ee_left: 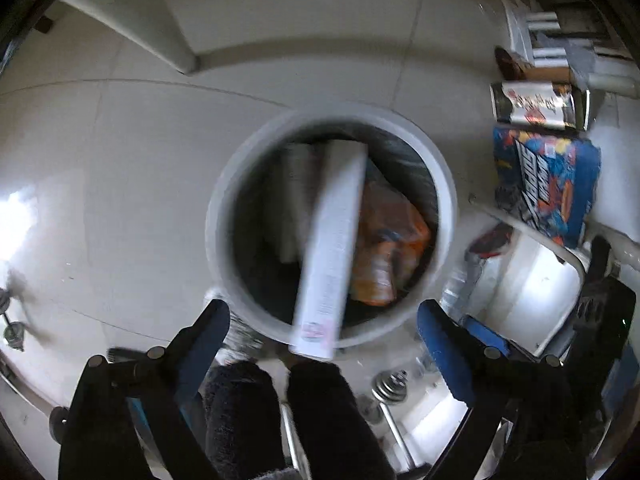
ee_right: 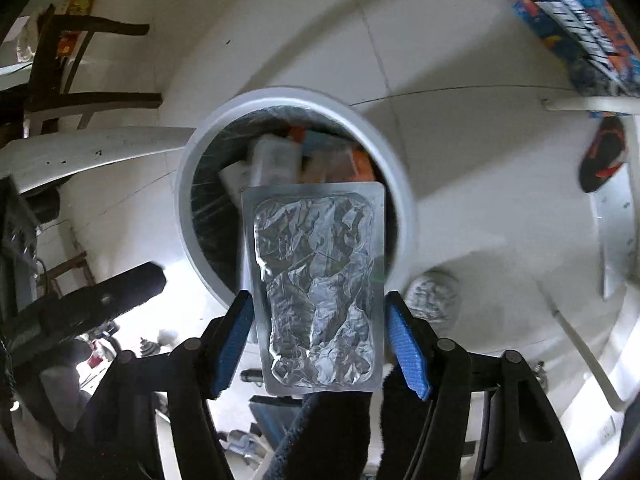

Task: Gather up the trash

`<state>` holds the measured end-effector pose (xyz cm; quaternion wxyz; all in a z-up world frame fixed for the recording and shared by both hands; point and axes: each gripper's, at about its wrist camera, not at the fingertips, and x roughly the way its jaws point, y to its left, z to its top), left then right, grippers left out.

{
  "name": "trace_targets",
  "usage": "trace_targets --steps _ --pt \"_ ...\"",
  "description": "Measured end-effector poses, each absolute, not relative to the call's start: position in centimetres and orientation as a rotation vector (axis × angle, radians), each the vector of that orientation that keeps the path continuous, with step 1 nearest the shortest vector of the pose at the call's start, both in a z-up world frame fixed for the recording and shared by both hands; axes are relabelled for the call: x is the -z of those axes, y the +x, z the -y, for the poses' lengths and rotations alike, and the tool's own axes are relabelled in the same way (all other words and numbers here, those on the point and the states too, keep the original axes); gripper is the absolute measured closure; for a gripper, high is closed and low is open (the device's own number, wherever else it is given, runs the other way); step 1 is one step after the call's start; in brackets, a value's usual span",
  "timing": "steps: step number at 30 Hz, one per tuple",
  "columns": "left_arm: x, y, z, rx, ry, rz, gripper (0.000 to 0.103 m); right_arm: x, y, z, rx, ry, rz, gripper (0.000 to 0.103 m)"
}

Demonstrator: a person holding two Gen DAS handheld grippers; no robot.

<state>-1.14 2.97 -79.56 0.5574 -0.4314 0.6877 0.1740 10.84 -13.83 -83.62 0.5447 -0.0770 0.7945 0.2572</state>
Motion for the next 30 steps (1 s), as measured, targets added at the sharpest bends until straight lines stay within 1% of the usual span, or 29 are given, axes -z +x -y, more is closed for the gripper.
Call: trace_targets --steps 1,6,11,14,18,24,30 --pt "78.6 -1.5 -3.1 -0.438 -0.969 -1.612 0.007 83.4 10.6 13.6 -0.628 -0.186 -1.877 0.0" --pt "74.6 -3.5 -3.2 -0.557 -0.714 -1.571 0.007 81.1 9.1 13.4 -0.633 -0.27 -1.823 0.0" --pt "70.7 -5.4 -2.1 -0.577 -0.601 -1.547 0.007 75.8 8.0 14.1 -0.582 -0.383 -1.693 0.0" --pt "68.3 -6.0 -1.1 -0.568 -0.579 -1.537 0.007 71.7 7.5 15.5 -0.538 -0.418 -1.627 0.0" --pt "63.9 -7.0 -0.2 -0.553 -0.577 -1.515 0.007 66.2 6.9 16.7 -0.504 -0.426 -1.569 0.0" --pt "55.4 -8.2 0.9 -0.532 -0.592 -1.473 0.007 57.0 6.0 18.3 -0.493 -0.391 -1.539 0.0" --pt "46.6 -9.1 1.5 -0.501 -0.604 -1.438 0.007 46.2 4.9 19.6 -0.533 -0.336 -1.529 0.0"
